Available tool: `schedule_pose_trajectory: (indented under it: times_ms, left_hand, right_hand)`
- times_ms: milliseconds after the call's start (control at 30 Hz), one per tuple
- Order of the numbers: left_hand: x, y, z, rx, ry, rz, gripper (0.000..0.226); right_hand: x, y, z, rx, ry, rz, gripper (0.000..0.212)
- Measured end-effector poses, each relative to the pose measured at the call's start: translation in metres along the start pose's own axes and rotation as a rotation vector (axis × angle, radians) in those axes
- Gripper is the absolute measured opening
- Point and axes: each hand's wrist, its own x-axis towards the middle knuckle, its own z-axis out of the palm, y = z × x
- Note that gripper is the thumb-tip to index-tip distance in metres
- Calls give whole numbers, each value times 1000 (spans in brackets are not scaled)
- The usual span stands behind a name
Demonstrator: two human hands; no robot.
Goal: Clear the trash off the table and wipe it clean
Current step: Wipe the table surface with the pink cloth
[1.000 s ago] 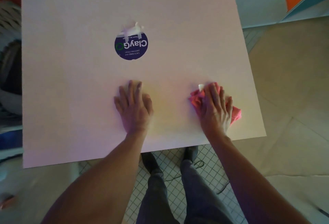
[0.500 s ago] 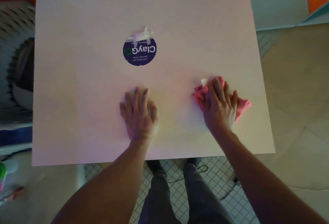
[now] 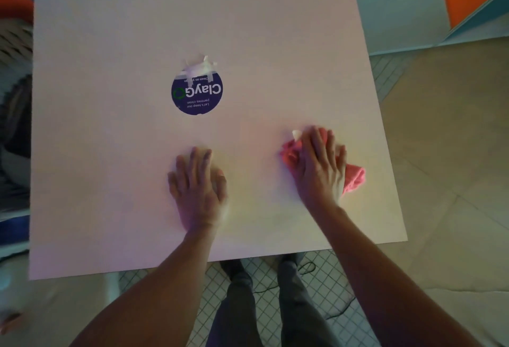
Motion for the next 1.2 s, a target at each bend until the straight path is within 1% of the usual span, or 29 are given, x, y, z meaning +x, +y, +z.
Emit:
schedule_pose_trajectory:
  times_ms: [67,167,267,333,367,433,567,700,833,900,933,1000,1033,1100,1200]
  left_hand:
    - [1,-1,-1,4,-4,5,51]
    - [1,0,-1,2,-10,-9,50]
    - [0,-1,-1,-1,-13,-6,50]
    - [0,-2,-2,2,-17,-2,50]
    - [0,-2,-2,-1,-16,-3,50]
    - [-1,-3,-2,3,-9,-5,50]
    - [-1,-6,-1,0,-3,7,52]
    - [-1,-3,-1,5,-1,24,53]
    - [0,0,-2,1,-9,20,55]
    - [-1,1,-2,21,19,35,54]
    - [1,2,-2,45,45,42,52]
    - [6,5,-3,52,69,6,46]
    - [11,9,-4,31,80,-40,41]
    - [26,23,-3,-15,89,-90,33]
    - [51,55,3,-77,124,-11,28]
  right_hand:
    - [28,7,0,-22,-16,23,65]
    - [65,29,-7,11,-62,46,70]
    - [89,46,-15,37,-74,122,70]
    - [91,43,-15,56,-75,193,71]
    - [88,37,-15,58,-81,220,73]
    - [74,26,-13,72,-113,212,72]
    - [25,23,-13,71,-129,109,54]
    - [-14,31,-18,61,-173,96,52]
    - [-20,35,-25,59,-207,100,51]
    - [-16,35,-31,49,-240,106,54]
    - [-13,35,-34,51,-259,112,60]
    - [-11,34,-42,75,-291,113,83]
    - [-11,36,-45,71,-290,105,91]
    - [-7,39,-47,43,-292,100,91]
    - [6,41,-44,39,-297,116,82]
